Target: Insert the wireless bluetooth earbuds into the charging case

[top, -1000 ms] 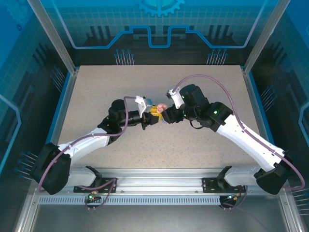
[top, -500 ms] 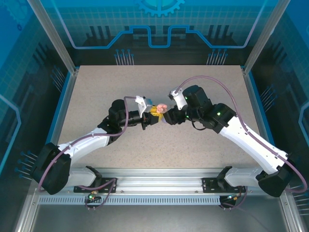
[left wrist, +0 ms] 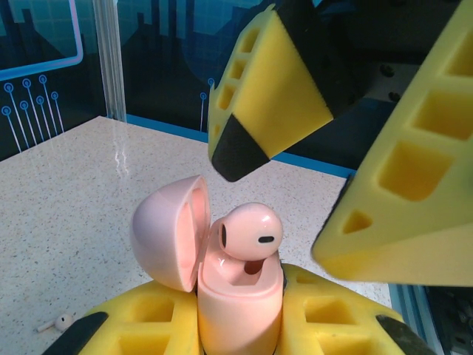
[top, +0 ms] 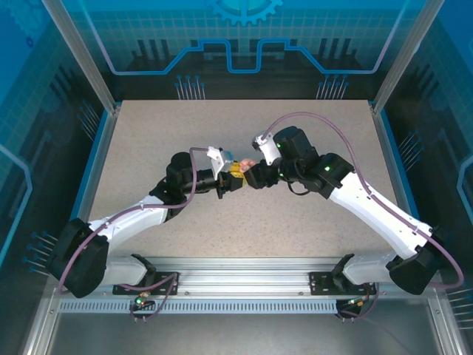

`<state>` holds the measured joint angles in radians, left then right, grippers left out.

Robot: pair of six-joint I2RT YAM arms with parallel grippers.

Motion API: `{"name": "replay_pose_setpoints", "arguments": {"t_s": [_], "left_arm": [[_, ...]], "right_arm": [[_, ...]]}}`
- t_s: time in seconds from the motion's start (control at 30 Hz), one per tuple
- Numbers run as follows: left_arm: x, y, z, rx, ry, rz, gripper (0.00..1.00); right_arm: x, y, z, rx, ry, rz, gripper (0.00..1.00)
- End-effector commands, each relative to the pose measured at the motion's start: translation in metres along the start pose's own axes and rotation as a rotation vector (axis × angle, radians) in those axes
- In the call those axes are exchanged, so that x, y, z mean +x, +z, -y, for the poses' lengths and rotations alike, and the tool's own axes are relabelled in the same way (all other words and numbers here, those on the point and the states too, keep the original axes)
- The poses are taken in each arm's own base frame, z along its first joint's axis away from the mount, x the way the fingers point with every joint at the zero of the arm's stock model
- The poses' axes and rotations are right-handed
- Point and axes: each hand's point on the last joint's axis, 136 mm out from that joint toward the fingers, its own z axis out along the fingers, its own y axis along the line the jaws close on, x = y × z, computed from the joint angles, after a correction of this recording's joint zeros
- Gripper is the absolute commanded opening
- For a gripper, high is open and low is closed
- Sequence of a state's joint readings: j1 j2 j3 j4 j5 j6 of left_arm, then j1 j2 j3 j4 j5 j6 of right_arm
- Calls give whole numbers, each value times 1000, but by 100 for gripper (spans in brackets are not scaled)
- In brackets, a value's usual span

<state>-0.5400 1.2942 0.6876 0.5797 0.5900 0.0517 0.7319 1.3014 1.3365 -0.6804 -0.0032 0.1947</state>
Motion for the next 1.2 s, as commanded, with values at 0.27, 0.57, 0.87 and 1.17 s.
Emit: {"name": "replay_pose_setpoints", "arguments": {"t_s": [0.27,0.57,0.87,1.17], "left_arm": [[-17,-1,4,3,33,34,0],[-19,-1,1,-12,32,38,0],[-21,-2,1,-17,33,45,0],[-22,-3,1,-25,34,49,0]], "right_arm": [[-8,-7,20,105,43,9,66],[2,-7,13,64,14,-19,66],[12,-8,20,94,7,-35,66],[19,-13,32,150,15,-49,66]]}}
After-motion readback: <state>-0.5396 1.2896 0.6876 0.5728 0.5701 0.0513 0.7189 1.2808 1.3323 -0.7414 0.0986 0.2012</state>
